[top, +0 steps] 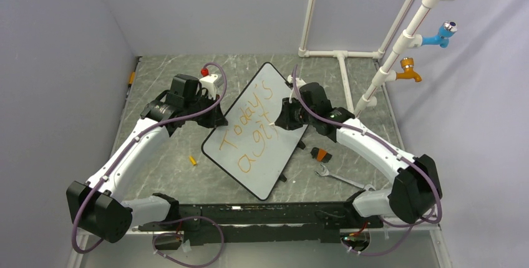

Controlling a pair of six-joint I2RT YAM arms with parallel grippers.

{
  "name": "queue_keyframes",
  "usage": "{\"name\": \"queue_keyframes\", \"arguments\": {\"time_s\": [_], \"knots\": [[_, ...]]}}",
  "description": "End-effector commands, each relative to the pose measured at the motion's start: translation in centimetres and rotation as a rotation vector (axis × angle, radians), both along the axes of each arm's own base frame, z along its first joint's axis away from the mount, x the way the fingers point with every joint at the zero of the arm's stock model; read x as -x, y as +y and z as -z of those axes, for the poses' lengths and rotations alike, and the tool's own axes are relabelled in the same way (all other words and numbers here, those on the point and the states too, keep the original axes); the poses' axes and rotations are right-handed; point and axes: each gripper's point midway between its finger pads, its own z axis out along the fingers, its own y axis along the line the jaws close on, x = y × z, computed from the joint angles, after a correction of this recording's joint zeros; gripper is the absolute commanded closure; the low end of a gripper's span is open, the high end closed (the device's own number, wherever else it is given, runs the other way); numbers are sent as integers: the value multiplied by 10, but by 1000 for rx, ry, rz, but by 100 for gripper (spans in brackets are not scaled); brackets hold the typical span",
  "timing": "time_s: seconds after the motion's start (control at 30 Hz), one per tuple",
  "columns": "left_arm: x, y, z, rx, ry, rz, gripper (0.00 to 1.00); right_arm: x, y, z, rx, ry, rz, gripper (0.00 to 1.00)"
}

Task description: Write a sentence on the whiteboard

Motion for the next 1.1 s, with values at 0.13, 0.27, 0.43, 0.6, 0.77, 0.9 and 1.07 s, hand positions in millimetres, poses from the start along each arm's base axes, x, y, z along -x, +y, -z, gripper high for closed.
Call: {"name": "queue_keyframes", "arguments": {"time_s": [0.13,0.27,0.43,0.6,0.77,0.9,1.07], "knots": [[-13,27,9,-162,-90,-39,100,-12,18,-23,-68,-66,-34,100],[-13,27,9,-162,-89,-39,100,-14,17,-17,-54,-60,-30,100],[-13,27,9,-163,-91,-40,100,-19,14,-9,-20,-57,-11,100],[-13,27,9,-163,-92,-40,100,-24,10,-1,15,-56,9,100],[-13,27,8,-163,-92,-40,100,-30,5,0,46,-67,36,100],[-13,27,9,-162,-90,-39,100,-35,1,-1,64,-77,58,100],[-13,27,9,-163,-91,-40,100,-39,1,-1,79,-82,69,100]]}}
